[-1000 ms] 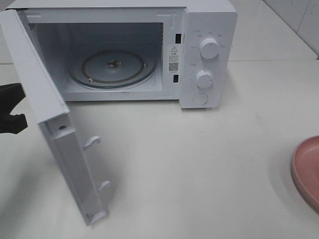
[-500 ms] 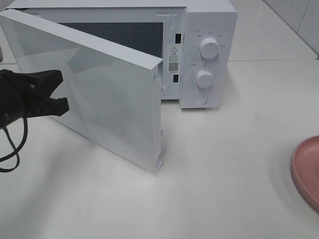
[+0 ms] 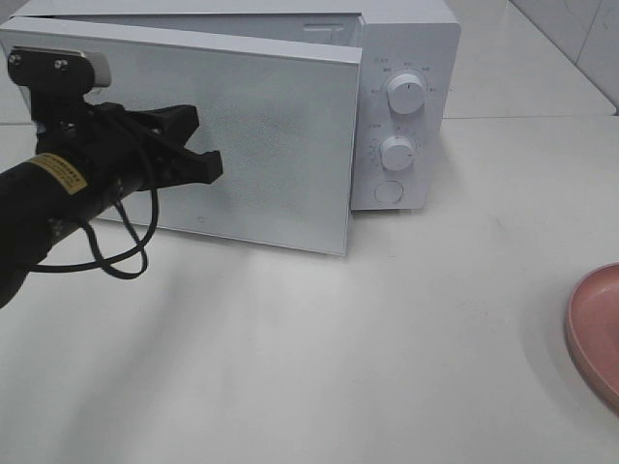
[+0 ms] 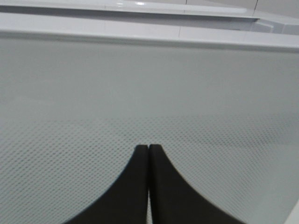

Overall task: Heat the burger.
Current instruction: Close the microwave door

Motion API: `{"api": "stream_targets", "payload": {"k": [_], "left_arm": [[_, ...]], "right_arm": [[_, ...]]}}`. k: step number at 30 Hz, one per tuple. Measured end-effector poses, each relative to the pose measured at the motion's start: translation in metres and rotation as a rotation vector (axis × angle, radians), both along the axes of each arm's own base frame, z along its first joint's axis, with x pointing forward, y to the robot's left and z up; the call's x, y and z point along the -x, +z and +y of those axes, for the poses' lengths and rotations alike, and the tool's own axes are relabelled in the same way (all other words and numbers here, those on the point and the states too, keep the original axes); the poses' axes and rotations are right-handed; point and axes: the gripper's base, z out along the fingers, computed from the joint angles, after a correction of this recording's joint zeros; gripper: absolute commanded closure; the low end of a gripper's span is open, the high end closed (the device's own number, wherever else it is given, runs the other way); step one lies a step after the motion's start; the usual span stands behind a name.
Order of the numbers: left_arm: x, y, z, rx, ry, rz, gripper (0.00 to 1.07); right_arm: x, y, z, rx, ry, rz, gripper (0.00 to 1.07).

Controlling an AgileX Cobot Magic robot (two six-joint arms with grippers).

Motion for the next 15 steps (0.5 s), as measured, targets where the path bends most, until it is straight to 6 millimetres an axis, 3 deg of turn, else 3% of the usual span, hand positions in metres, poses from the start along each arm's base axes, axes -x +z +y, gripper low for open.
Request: {"api": "stream_targets", "payload": {"k": [6,15], "left_arm": [[-0.020,0.000,-0.029,0.019,-0.033,-0.018,1.07],[-0.045,-0.003,-0.049,0.031,-0.028,-0.014,1.07]], "right_arm": [[0.000,0.000,0.000,0.000,0.000,0.000,0.31],[0.000,0.000,0.000,0.000,0.000,0.000,0.31]]}}
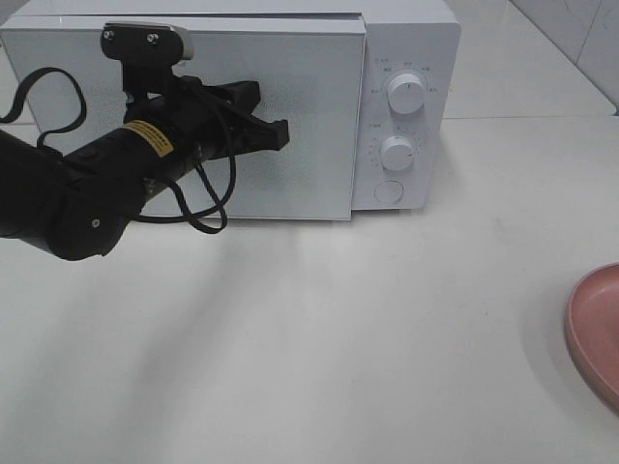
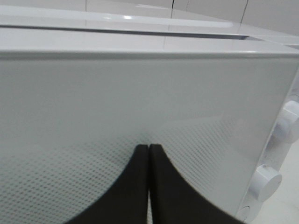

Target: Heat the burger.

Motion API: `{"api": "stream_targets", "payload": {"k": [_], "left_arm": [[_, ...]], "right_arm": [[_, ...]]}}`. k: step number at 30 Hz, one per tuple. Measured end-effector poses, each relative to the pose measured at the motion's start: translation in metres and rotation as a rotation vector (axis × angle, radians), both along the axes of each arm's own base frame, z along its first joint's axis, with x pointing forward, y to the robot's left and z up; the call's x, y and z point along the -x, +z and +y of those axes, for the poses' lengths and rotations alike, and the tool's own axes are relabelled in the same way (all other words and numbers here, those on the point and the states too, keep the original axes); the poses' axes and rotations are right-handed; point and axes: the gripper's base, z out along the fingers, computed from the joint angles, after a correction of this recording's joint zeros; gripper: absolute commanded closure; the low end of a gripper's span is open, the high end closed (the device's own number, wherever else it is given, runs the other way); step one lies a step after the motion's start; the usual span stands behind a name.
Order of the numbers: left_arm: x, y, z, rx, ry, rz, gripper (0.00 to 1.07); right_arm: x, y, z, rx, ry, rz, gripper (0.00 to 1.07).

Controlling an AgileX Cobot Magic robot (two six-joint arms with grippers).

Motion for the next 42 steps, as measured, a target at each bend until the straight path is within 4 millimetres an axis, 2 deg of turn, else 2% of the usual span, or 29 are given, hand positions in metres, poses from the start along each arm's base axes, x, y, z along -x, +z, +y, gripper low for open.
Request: {"api": "stream_targets", "payload": {"k": [5,12,22,28,35,37,39,40,41,42], "left_arm": [[-0.007,-0.005,-0.014,-0.025,-0.031,0.012,1.07],[-0.014,-0.009,-0.023,-0.076,-0.045,-0.005,1.07],[-0.022,-0.011,-0.015,-0.110,-0.031,-0.002,1.07],[-0.021,-0.005,-0.012,-0.142,-0.045,0.020,1.07],[-0.012,0.004,-0.005,-0.111,0.005,0.080,1.07],[0.004,0.011,-0.005,-0.107,0.002,0.130,1.07],[0.009,0.013,-0.006,-0.114,-0.008,0.144,1.07],[0.019,0.013,-0.009,-0.142,-0.038,0.193,0.98],[0.019,0.013,-0.009,-0.142,-0.038,0.193,0.98],[0.028,0.013,-0.011,-0.176,-0.064,0.252,0.90]], "right_arm": [[0.000,0.000,0.000,0.000,0.000,0.000,0.31],[0.000,0.000,0.000,0.000,0.000,0.000,0.31],[0.000,0.000,0.000,0.000,0.000,0.000,0.31],[0.000,0.000,0.000,0.000,0.000,0.000,0.31],[0.000,0.000,0.000,0.000,0.000,0.000,0.31],[0.000,0.000,0.000,0.000,0.000,0.000,0.31],[0.000,0.000,0.000,0.000,0.000,0.000,0.31],[0.000,0.000,0.000,0.000,0.000,0.000,0.31],[0.000,0.000,0.000,0.000,0.000,0.000,0.31],[0.000,0.000,0.000,0.000,0.000,0.000,0.31]]}}
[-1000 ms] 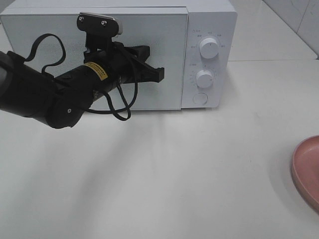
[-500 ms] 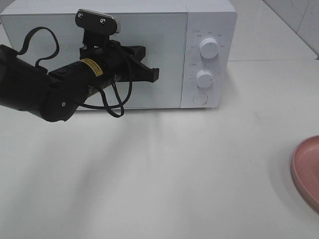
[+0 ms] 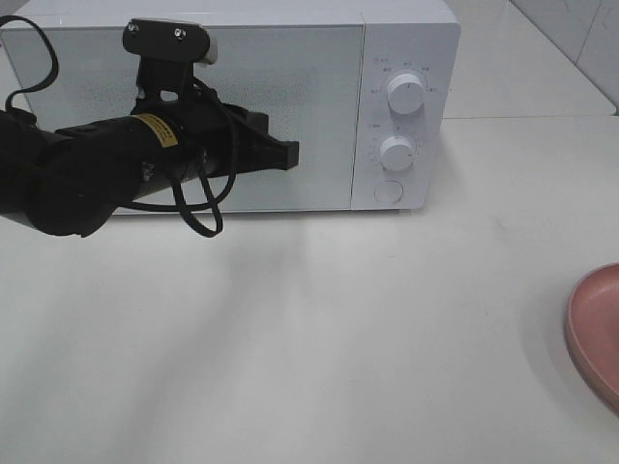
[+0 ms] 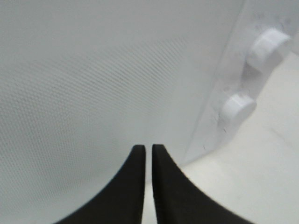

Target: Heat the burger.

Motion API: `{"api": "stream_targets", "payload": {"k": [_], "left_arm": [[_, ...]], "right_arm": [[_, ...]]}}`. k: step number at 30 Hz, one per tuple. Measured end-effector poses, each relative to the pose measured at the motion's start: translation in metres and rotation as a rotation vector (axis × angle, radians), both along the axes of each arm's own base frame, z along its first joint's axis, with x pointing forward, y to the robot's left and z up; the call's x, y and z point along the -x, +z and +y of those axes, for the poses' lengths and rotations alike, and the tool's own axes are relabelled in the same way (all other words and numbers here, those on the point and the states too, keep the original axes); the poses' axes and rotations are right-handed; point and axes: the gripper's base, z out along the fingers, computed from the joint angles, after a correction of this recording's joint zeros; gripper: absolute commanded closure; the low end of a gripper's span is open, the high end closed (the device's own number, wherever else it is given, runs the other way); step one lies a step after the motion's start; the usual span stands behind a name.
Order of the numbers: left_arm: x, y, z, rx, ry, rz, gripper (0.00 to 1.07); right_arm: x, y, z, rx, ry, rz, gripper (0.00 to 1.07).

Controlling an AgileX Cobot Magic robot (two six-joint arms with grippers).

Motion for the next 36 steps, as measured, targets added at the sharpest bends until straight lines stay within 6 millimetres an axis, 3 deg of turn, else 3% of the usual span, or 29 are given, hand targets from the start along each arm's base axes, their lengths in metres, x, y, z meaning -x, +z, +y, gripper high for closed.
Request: {"api": "stream_targets", "payload": {"k": [1,2,3,4,5,6,7,15,19,23,26,28,29,30,31,33,34,36], "left_arm": [[0.000,0.000,0.000,0.000,0.000,0.000,0.90],[0.004,-0.001,-0.001,-0.024,-0.014,0.040,0.68],[0.011,-0.003,-0.001,-0.071,-0.035,0.121,0.37],[0.011,-0.003,-0.001,-0.071,-0.035,0.121,0.37],[0.017,-0.006,0.001,-0.116,-0.048,0.196,0.14],[0.017,-0.006,0.001,-0.116,-0.048,0.196,0.14],[0.019,-0.007,0.002,-0.136,-0.054,0.231,0.05],[0.047,-0.010,0.016,-0.314,-0.104,0.531,0.07],[0.070,0.004,0.031,-0.424,-0.143,0.699,0.07],[0.078,0.015,0.041,-0.456,-0.147,0.747,0.07],[0.078,0.024,0.057,-0.460,-0.114,0.795,0.07],[0.075,0.033,0.078,-0.444,-0.055,0.834,0.07],[0.075,0.033,0.078,-0.444,-0.055,0.834,0.07],[0.073,0.041,0.093,-0.426,-0.015,0.847,0.07],[0.073,0.041,0.093,-0.426,-0.015,0.847,0.07],[0.071,0.053,0.118,-0.395,0.051,0.862,0.07],[0.071,0.053,0.118,-0.395,0.051,0.862,0.07],[0.070,0.063,0.145,-0.368,0.126,0.879,0.07]], "right_arm": [[0.000,0.000,0.000,0.000,0.000,0.000,0.31],[0.000,0.000,0.000,0.000,0.000,0.000,0.31],[0.000,0.000,0.000,0.000,0.000,0.000,0.31],[0.000,0.000,0.000,0.000,0.000,0.000,0.31],[0.000,0.000,0.000,0.000,0.000,0.000,0.31],[0.000,0.000,0.000,0.000,0.000,0.000,0.31],[0.000,0.000,0.000,0.000,0.000,0.000,0.31],[0.000,0.000,0.000,0.000,0.000,0.000,0.31],[0.000,0.000,0.000,0.000,0.000,0.000,0.31],[0.000,0.000,0.000,0.000,0.000,0.000,0.31],[0.000,0.000,0.000,0.000,0.000,0.000,0.31],[0.000,0.000,0.000,0.000,0.000,0.000,0.31],[0.000,0.000,0.000,0.000,0.000,0.000,0.31],[0.000,0.000,0.000,0.000,0.000,0.000,0.31],[0.000,0.000,0.000,0.000,0.000,0.000,0.31],[0.000,0.000,0.000,0.000,0.000,0.000,0.31],[0.000,0.000,0.000,0.000,0.000,0.000,0.31],[0.000,0.000,0.000,0.000,0.000,0.000,0.31]]}}
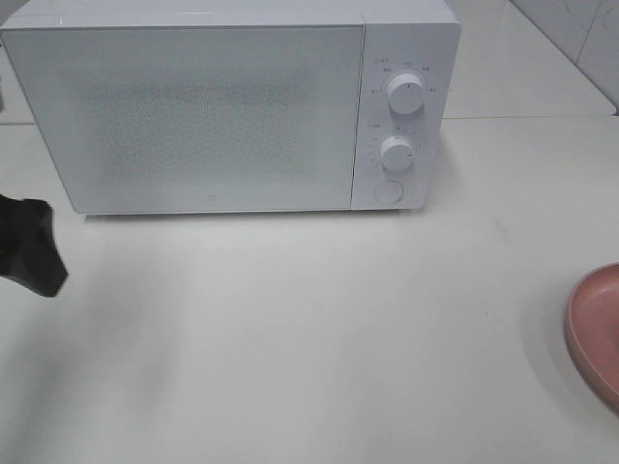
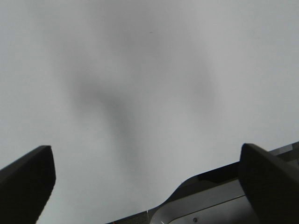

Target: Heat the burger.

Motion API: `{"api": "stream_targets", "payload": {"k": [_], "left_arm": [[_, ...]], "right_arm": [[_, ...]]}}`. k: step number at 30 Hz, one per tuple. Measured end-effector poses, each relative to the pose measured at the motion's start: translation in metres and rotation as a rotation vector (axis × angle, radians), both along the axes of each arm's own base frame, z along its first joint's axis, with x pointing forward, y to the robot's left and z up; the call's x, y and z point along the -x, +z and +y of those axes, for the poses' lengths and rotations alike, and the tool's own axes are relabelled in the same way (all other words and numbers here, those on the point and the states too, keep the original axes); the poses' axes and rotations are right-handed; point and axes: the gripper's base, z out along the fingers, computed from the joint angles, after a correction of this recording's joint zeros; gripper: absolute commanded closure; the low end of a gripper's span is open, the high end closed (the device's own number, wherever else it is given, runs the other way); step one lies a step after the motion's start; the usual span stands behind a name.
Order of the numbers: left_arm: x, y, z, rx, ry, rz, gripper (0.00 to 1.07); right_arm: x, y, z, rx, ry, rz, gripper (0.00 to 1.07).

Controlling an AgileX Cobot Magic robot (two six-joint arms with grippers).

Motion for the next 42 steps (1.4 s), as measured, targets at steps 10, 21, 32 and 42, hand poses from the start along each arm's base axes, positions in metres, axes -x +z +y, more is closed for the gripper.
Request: {"api": "stream_targets", "payload": {"k": [10,21,32,42], "left_arm": [[0.022,0.025,0.075,-0.023,0.252,-0.023,0.07],[0.094,0.010,0.082,-0.039,0.297,-0.059,0.07],[0.147,0.014,0.083,-0.064,0.299,-0.338,0.07],[0.185,0.030,0.081,-0.046,0.305,-0.600,0.07]], "right_arm": [[0.000,0.000,0.000,0.000,0.000,0.000,0.31],[0.000,0.000,0.000,0.000,0.000,0.000,0.31],[0.000,0.000,0.000,0.000,0.000,0.000,0.31],[0.000,0.000,0.000,0.000,0.000,0.000,0.31]]}}
